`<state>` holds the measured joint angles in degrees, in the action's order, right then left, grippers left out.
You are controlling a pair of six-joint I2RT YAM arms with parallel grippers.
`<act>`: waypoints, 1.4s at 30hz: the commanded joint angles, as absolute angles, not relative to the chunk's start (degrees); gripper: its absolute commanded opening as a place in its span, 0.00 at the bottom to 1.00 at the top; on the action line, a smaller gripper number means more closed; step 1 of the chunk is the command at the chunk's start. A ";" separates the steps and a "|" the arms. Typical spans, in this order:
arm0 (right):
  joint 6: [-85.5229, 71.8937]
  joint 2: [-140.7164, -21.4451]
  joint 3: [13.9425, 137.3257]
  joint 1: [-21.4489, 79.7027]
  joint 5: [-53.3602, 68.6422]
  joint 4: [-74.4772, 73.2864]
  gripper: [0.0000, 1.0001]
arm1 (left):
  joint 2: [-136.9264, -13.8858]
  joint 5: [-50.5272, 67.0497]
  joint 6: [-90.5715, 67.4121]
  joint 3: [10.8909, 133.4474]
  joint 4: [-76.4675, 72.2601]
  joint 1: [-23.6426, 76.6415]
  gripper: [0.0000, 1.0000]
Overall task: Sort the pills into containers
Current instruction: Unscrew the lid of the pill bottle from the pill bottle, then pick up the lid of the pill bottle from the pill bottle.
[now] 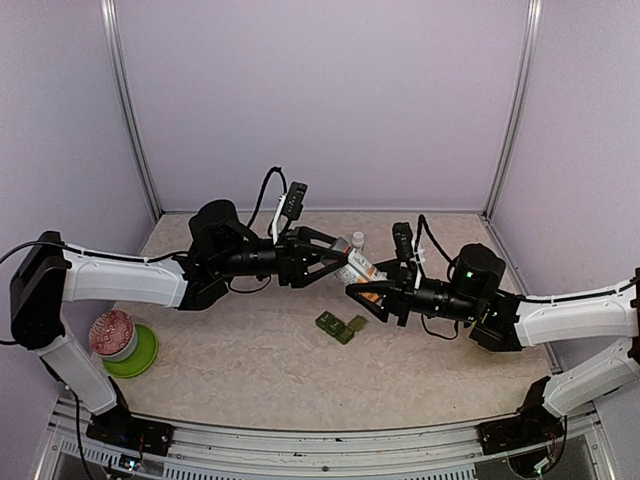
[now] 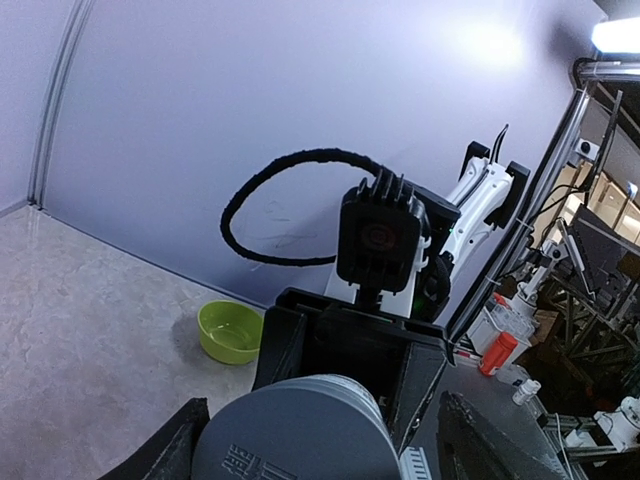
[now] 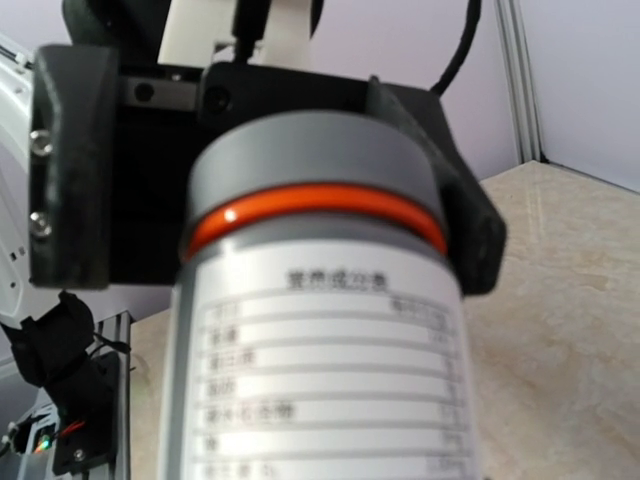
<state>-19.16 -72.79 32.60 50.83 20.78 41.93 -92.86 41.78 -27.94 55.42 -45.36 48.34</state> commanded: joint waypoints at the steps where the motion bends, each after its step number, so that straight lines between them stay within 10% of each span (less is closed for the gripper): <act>1: -18.57 -71.49 32.00 50.87 19.92 42.81 0.21 | -90.98 40.71 -27.81 53.92 -46.67 47.85 0.71; 12: -16.78 -70.79 30.98 50.87 20.41 43.01 0.21 | -91.73 41.59 -32.94 53.30 -50.81 46.96 0.48; 42: -9.94 -67.33 27.70 50.87 20.52 46.32 0.18 | -85.79 19.90 -35.23 55.54 -29.76 45.73 0.47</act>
<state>-10.96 -70.48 29.10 50.87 19.00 41.78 -88.88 24.86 -39.05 53.93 -34.87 47.05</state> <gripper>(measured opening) 0.529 0.523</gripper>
